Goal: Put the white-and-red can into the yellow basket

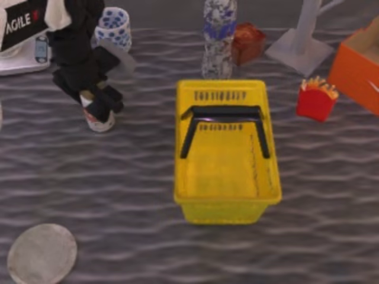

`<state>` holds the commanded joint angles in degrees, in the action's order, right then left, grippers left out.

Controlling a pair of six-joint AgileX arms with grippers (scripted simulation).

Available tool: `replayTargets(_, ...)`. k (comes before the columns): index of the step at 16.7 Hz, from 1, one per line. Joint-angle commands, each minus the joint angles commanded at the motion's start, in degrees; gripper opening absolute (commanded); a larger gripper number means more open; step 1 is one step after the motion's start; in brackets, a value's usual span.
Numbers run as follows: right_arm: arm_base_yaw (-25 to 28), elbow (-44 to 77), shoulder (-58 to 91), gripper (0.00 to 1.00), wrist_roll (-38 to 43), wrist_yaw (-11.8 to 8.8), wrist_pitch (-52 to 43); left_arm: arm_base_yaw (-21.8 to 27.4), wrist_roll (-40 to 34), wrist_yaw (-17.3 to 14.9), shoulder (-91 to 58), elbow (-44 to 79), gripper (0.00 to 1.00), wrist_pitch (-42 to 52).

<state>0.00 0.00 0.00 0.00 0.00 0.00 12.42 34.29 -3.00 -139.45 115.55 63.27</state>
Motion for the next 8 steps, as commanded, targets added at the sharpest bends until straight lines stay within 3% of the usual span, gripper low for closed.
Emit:
replayTargets(4, 0.0, 0.0, 0.0, 1.0, 0.0, 0.0, 0.0, 0.84, -3.73, -8.99, 1.34, -3.86, 0.0, -12.39)
replayTargets(8, 0.0, 0.0, 0.0, 1.0, 0.0, 0.0, 0.0, 1.93, -9.52, -22.18, 3.61, -10.16, 0.0, -31.94)
